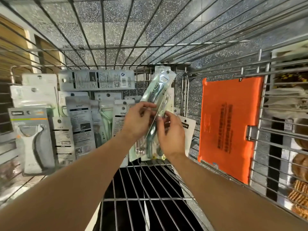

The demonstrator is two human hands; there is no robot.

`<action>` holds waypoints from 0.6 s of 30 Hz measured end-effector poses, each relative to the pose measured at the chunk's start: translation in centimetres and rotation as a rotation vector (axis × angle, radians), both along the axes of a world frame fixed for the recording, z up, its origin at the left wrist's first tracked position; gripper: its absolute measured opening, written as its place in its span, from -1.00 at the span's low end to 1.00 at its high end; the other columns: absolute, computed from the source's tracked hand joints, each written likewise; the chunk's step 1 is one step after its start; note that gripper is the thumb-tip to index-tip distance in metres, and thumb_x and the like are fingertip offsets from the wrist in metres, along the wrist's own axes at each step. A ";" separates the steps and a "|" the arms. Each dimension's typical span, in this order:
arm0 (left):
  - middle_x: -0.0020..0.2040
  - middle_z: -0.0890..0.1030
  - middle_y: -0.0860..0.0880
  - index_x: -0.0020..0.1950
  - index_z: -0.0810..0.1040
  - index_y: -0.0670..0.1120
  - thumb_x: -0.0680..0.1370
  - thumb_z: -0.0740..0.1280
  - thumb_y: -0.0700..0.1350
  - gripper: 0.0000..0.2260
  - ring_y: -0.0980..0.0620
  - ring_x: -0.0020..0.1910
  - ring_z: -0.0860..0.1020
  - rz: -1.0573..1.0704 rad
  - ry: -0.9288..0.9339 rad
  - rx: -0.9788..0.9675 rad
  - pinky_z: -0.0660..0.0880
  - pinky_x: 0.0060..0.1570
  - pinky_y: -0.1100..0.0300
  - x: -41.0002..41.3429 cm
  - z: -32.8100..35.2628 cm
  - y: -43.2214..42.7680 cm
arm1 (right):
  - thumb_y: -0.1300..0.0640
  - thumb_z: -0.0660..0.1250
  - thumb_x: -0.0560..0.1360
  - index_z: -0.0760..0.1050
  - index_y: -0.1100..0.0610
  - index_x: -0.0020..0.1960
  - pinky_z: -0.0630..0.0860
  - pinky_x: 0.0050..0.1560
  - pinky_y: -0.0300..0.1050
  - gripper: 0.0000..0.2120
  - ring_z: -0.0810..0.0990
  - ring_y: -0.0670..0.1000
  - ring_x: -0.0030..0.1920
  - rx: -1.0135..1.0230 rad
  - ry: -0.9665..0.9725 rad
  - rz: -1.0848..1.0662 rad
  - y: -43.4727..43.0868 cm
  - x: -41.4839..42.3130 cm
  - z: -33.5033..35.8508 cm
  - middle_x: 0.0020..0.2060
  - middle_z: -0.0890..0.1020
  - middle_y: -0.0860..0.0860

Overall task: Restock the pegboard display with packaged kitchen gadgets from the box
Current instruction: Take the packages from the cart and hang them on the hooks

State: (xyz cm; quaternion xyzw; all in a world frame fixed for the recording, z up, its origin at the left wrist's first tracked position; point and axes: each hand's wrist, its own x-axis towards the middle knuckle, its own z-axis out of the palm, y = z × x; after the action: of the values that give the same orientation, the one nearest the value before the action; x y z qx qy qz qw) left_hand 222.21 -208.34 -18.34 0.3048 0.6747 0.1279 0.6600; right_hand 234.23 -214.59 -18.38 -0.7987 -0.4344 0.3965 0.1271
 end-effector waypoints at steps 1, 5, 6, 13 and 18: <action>0.05 0.74 -0.09 0.28 0.59 -0.12 0.75 0.22 -0.13 -0.80 -0.07 -0.02 0.75 -0.011 0.003 -0.010 0.71 0.04 -0.09 -0.2 -0.1 0.1 | -0.13 0.21 0.67 0.41 -0.02 0.43 0.63 0.13 0.02 -0.61 0.61 -0.06 0.04 0.011 0.004 0.031 0.4 0.0 -0.3 0.11 0.54 -0.12; 0.10 0.72 -0.07 0.33 0.53 -0.04 0.75 0.17 0.09 -0.71 -0.09 0.03 0.72 -0.009 0.058 0.014 0.68 0.09 -0.16 -0.4 -0.1 0.4 | -0.04 0.19 0.68 0.46 -0.06 0.34 0.64 0.08 0.03 -0.74 0.61 -0.09 0.00 0.045 0.026 0.036 2.0 -0.9 -0.5 0.09 0.55 -0.12; 0.07 0.71 -0.04 0.30 0.55 -0.02 0.75 0.13 0.15 -0.67 -0.06 0.03 0.70 -0.034 0.101 0.045 0.65 0.13 -0.14 -0.6 -0.4 0.5 | -0.04 0.18 0.68 0.47 -0.07 0.30 0.64 0.04 0.04 -0.77 0.62 -0.09 -0.03 0.053 0.036 0.032 2.4 -1.0 -0.6 0.06 0.57 -0.13; -0.23 0.54 0.03 0.07 0.49 -0.09 0.74 0.14 0.18 -0.64 0.08 -0.27 0.51 -0.092 0.282 0.162 0.35 -0.33 0.27 -1.4 0.1 0.4 | -0.08 0.21 0.68 0.42 -0.01 0.15 0.62 -0.16 0.02 -0.84 0.69 0.07 -0.19 -0.078 0.067 -0.305 6.3 -1.4 -2.5 -0.26 0.64 -0.06; 0.08 0.63 -0.06 0.44 0.39 -0.11 0.74 0.14 0.17 -0.58 -0.05 0.04 0.58 -0.057 0.318 0.168 0.44 0.02 0.10 -2.5 0.3 0.7 | -0.40 0.37 0.47 0.36 0.01 0.13 0.62 -0.07 0.02 -0.46 0.65 0.05 -0.12 -0.314 0.017 -0.411 8.4 -1.3 -3.8 -0.08 0.60 -0.01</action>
State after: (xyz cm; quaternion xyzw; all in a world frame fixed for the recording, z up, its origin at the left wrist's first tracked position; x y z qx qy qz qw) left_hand 219.69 -207.60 -18.05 0.3942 0.7487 0.1152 0.5205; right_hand 232.89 -206.18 -22.22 -0.8768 -0.1949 0.4317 0.0832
